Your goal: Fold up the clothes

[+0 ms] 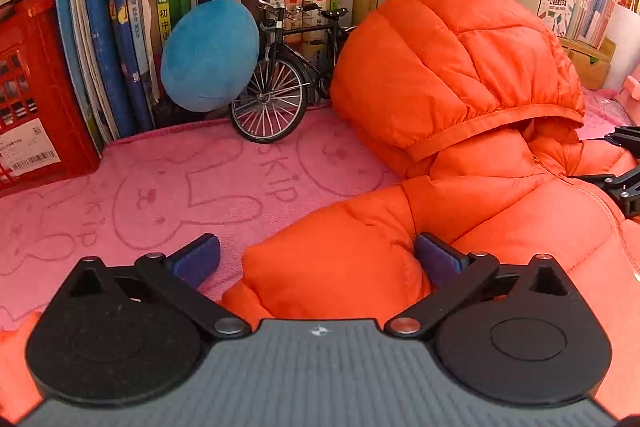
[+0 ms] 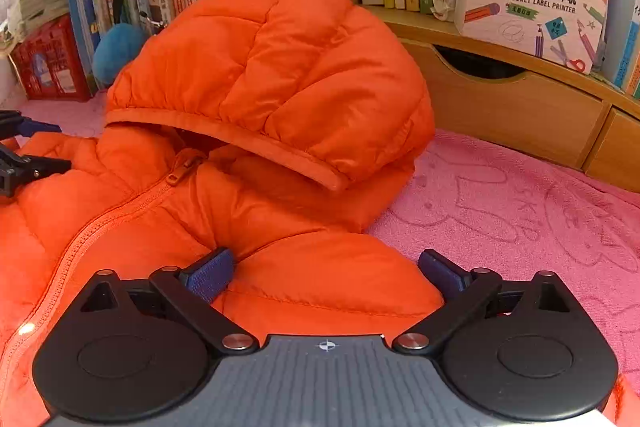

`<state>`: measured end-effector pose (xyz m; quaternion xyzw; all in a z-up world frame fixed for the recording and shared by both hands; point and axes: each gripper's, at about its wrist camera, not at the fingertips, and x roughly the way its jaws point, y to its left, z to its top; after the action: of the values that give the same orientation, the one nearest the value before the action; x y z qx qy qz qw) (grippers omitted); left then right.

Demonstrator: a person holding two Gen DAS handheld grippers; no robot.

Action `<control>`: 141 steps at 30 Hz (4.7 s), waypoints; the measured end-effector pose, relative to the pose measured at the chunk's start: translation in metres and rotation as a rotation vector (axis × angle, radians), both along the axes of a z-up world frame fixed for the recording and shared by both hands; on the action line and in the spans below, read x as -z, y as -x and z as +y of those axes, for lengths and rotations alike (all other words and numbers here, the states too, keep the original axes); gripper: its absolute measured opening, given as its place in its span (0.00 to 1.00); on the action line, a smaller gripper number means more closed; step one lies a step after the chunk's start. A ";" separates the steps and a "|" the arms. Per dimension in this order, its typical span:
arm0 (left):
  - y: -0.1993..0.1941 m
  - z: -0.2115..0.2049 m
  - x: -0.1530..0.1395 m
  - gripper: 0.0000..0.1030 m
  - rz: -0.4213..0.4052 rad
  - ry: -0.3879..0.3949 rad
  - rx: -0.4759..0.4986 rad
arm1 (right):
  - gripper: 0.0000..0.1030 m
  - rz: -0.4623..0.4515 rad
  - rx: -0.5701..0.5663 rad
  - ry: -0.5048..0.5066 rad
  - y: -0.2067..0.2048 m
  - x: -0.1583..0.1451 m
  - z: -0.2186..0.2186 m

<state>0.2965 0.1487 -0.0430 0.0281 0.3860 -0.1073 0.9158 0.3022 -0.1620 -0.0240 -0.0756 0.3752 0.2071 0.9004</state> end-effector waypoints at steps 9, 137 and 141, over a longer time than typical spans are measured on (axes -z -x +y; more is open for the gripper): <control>0.028 0.024 0.002 1.00 -0.141 -0.176 -0.184 | 0.33 -0.204 -0.117 0.180 0.001 -0.003 0.078; 0.197 -0.105 -0.020 1.00 -0.127 -0.087 -0.358 | 1.00 -0.137 0.096 -0.098 0.212 -0.009 0.028; 0.194 -0.103 -0.019 1.00 -0.114 -0.076 -0.357 | 1.00 -0.098 0.120 -0.065 0.205 -0.005 0.033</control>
<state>0.1023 0.0452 -0.0242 -0.0003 0.3361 0.0733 0.9390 0.0976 -0.1290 -0.0187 -0.0339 0.3277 0.1610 0.9303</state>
